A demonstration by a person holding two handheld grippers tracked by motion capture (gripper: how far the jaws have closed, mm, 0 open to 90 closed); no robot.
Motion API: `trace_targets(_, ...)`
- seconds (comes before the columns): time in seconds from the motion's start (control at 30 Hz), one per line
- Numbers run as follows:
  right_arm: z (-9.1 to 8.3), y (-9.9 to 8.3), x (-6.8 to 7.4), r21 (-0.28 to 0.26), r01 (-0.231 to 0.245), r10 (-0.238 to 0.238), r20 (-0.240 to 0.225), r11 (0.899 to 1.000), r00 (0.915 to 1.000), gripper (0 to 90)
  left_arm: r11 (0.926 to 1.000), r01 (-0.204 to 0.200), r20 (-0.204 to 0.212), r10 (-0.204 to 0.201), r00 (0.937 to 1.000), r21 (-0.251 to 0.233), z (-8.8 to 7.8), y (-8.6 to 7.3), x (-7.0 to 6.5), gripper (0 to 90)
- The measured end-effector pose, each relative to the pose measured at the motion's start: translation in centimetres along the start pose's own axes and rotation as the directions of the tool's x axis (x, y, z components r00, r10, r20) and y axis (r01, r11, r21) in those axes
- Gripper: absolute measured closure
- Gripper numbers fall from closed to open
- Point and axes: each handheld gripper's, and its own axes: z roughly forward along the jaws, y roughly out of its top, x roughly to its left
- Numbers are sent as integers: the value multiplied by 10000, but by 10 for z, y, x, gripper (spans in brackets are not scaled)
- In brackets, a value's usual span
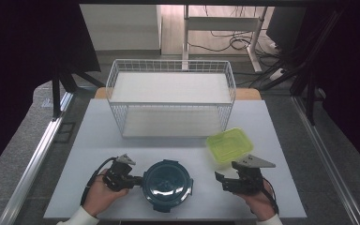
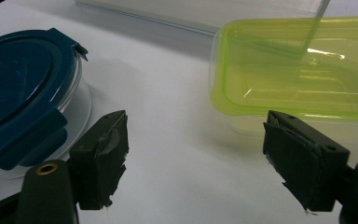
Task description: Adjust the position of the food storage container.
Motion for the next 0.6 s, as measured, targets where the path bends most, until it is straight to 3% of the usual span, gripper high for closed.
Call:
trace_targets(0.17,-2,2,0,-140,-53,52,-75,9999,10000,221,9999,-56,181,58,9998,-138,2,-1,5,900)
trace_targets(0.23,-3,4,2,-217,-43,41,-104,9998,9999,221,9995,-188,-446,176,9988,-264,4,-2,9,900)
trace_targets(0.4,-8,9,5,-646,129,-124,75,9978,9999,222,9926,276,-457,-333,9984,-1184,-8,-10,23,882)
trace_targets(0.47,-9,12,7,-748,125,-125,6,9971,9999,221,9854,468,-497,-556,9972,-1639,-17,-14,26,786)
trace_targets(0.5,-9,12,7,-748,125,-125,6,9971,9999,221,9854,468,-497,-556,9972,-1639,-17,-14,26,709)
trace_targets(0.53,-9,16,10,-808,204,-213,-105,9965,9997,221,9801,590,-570,-710,9958,-1895,-23,-17,26,621)
trace_targets(0.6,-8,18,12,-800,222,-237,-183,9966,9996,221,9794,705,-567,-826,9950,-1895,-25,-19,26,447)
